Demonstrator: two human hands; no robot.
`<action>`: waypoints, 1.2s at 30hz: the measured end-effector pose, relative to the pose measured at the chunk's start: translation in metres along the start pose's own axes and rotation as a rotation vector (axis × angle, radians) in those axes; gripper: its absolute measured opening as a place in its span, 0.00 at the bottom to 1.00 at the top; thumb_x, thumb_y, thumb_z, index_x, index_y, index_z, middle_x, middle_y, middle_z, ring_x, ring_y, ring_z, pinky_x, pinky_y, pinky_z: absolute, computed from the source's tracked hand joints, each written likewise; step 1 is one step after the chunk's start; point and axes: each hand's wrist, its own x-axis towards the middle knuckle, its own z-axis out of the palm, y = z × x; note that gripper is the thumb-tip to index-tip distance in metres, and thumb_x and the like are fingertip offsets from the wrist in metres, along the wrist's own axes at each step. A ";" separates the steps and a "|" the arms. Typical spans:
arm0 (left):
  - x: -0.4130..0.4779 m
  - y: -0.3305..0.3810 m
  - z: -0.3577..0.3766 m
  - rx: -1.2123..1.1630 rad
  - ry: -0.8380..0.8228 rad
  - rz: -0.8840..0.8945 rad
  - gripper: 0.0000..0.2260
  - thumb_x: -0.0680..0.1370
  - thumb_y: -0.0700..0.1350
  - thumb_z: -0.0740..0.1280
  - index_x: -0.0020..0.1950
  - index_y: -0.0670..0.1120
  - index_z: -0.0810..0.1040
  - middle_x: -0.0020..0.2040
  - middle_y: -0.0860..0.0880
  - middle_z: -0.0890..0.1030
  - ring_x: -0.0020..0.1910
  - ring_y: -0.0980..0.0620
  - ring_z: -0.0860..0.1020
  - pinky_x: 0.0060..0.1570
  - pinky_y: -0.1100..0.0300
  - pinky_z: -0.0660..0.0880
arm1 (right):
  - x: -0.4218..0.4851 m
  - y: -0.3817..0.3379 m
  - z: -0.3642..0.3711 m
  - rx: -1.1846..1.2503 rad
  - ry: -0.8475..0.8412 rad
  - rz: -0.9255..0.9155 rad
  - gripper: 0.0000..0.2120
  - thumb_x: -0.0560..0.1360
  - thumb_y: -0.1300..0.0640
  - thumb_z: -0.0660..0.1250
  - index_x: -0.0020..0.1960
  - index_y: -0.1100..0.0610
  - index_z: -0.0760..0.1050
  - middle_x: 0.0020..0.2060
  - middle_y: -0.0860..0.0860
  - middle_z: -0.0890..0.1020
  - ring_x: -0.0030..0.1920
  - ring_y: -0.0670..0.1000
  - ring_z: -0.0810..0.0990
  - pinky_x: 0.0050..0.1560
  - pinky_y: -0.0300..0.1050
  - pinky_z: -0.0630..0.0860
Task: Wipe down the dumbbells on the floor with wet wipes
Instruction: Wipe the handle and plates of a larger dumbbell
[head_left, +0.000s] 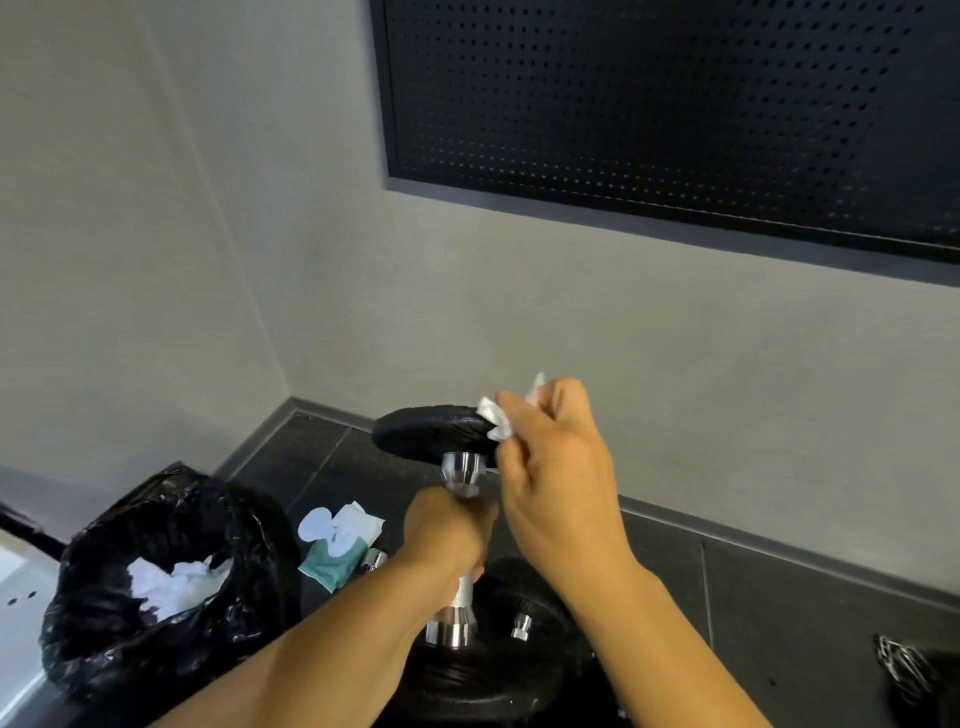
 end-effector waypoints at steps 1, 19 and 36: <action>-0.001 0.001 0.000 -0.022 -0.004 0.017 0.10 0.79 0.39 0.61 0.38 0.44 0.73 0.33 0.47 0.74 0.32 0.48 0.74 0.38 0.51 0.80 | 0.003 -0.006 0.004 -0.074 -0.002 -0.041 0.11 0.76 0.60 0.57 0.48 0.61 0.78 0.39 0.48 0.63 0.31 0.47 0.66 0.25 0.34 0.59; -0.011 0.003 -0.012 -0.193 -0.318 -0.183 0.09 0.74 0.35 0.65 0.36 0.44 0.70 0.25 0.49 0.67 0.21 0.54 0.65 0.23 0.63 0.64 | -0.009 0.049 -0.004 0.511 0.006 0.513 0.17 0.77 0.69 0.57 0.42 0.53 0.79 0.41 0.52 0.73 0.42 0.42 0.72 0.44 0.31 0.70; 0.012 -0.005 -0.030 0.753 0.020 0.413 0.05 0.74 0.45 0.66 0.48 0.45 0.78 0.44 0.48 0.82 0.44 0.48 0.80 0.42 0.59 0.76 | -0.007 -0.007 0.006 -0.007 -0.020 -0.238 0.11 0.76 0.56 0.60 0.44 0.59 0.79 0.40 0.50 0.71 0.32 0.48 0.71 0.28 0.37 0.69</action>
